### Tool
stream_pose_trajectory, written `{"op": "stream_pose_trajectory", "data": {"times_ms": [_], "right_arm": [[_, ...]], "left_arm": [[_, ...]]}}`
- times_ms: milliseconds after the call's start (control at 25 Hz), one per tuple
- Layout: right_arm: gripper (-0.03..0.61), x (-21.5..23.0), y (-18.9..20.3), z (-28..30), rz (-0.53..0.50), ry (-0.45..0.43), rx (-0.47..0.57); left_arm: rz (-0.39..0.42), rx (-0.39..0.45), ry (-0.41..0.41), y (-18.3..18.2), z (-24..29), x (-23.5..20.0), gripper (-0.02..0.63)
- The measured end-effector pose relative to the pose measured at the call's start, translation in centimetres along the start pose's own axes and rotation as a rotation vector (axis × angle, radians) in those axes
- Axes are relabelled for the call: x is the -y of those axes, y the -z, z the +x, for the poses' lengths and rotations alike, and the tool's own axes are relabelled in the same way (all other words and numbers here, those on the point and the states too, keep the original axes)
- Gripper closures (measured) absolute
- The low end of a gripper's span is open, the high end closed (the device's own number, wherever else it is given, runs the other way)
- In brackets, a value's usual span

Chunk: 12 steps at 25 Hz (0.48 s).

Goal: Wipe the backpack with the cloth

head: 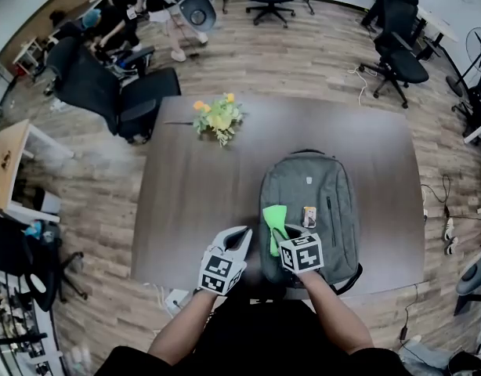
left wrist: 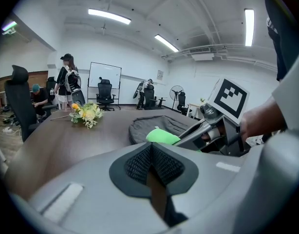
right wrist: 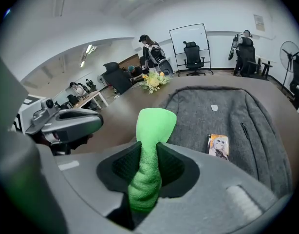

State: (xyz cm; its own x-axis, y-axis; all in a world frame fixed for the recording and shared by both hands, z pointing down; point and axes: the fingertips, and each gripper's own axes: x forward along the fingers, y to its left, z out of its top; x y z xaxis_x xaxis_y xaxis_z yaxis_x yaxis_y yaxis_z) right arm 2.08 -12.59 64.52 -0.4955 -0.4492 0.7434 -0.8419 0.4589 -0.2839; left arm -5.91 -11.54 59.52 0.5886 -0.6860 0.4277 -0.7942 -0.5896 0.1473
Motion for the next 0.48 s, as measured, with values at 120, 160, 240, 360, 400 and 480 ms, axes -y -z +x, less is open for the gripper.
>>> {"op": "stream_pose_trajectory", "data": {"times_ms": [120, 160, 240, 360, 400, 480], "right_arm": [[0.483, 0.8, 0.3, -0.1, -0.02, 0.032, -0.015], [0.483, 1.2, 0.4, -0.2, -0.024, 0.043, -0.02], [0.483, 1.9, 0.7, -0.5, -0.03, 0.064, -0.031], [0.483, 3.2, 1.3, -1.0, -0.044, 0.098, -0.052], [0.483, 3.6, 1.5, -1.3, -0.049, 0.107, -0.06], [0.483, 4.4, 2.1, -1.6, -0.051, 0.121, -0.076]], "left_arm": [[0.003, -0.008, 0.006, 0.2, 0.1, 0.1, 0.594], [0.006, -0.007, 0.009, 0.1, 0.1, 0.2, 0.594], [0.006, -0.011, 0.019, 0.2, 0.3, 0.4, 0.594], [0.01, -0.01, 0.029, 0.3, 0.5, 0.6, 0.594], [0.013, -0.005, 0.031, 0.1, 0.6, 0.8, 0.594], [0.021, 0.006, 0.037, -0.2, 0.7, 1.2, 0.594]]}}
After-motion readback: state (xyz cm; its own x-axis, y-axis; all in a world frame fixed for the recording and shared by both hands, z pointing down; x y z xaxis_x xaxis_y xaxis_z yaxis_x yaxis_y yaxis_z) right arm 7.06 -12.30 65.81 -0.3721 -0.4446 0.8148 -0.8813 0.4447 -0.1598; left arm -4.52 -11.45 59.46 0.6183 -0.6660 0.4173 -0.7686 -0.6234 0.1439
